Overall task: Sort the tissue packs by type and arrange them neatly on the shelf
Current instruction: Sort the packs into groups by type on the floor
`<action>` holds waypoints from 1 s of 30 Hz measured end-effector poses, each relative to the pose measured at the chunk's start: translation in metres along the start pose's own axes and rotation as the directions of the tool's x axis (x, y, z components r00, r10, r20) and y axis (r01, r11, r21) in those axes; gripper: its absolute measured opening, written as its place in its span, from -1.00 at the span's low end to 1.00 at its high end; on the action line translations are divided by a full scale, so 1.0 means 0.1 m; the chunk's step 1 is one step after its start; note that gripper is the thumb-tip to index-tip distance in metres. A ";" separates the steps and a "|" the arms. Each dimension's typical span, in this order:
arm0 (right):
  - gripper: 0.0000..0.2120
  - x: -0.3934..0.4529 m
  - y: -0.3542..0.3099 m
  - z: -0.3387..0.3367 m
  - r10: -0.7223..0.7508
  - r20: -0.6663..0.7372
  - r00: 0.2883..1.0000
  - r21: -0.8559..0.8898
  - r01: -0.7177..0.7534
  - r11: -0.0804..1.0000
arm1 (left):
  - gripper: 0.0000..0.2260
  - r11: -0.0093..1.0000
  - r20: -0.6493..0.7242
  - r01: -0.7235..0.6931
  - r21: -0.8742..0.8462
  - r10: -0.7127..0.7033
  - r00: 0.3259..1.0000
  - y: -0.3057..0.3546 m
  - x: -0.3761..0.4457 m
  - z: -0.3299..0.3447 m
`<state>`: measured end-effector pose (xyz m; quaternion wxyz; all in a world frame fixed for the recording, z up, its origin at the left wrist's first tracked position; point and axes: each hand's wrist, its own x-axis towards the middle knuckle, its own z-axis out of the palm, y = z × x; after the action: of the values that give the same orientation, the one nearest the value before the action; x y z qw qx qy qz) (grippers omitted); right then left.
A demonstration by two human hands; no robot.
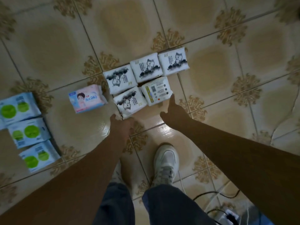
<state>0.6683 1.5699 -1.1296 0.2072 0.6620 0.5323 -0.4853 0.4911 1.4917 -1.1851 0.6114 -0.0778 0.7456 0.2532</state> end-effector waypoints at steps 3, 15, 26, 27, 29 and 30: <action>-0.25 -0.61 -0.18 -0.17 -0.044 0.055 0.997 -0.150 0.052 0.987 | 0.04 0.951 0.000 -0.031 0.308 0.033 0.999 0.18 -0.59 -0.15; -0.41 -4.18 -2.42 -2.72 -0.422 -0.212 0.882 -0.323 0.344 0.882 | -0.45 0.722 -0.016 -0.470 0.508 0.553 0.833 2.99 -4.78 -1.16; -0.52 -7.31 -4.18 -2.61 -0.904 -0.158 0.397 -0.177 0.890 0.421 | -0.55 0.565 -0.458 -0.672 0.479 0.814 0.358 3.60 -8.64 -3.30; -0.51 -7.52 -4.22 -2.46 -0.927 -0.104 0.360 -0.169 0.912 0.374 | -0.56 0.576 -0.508 -0.657 0.488 0.799 0.323 3.42 -8.81 -3.52; -0.48 -7.94 -4.28 -2.12 -0.961 0.000 0.277 -0.161 0.948 0.273 | -0.57 0.612 -0.620 -0.630 0.479 0.743 0.251 3.00 -9.15 -3.96; -0.43 -8.16 -4.31 -1.96 -0.972 0.054 0.230 -0.146 0.964 0.220 | -0.58 0.631 -0.675 -0.622 0.463 0.706 0.215 2.76 -9.33 -4.18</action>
<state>0.3914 1.4636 -0.2339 -0.1031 0.1834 0.8670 -0.4517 0.2327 1.3511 -0.1680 0.0292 0.1696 0.9053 0.3883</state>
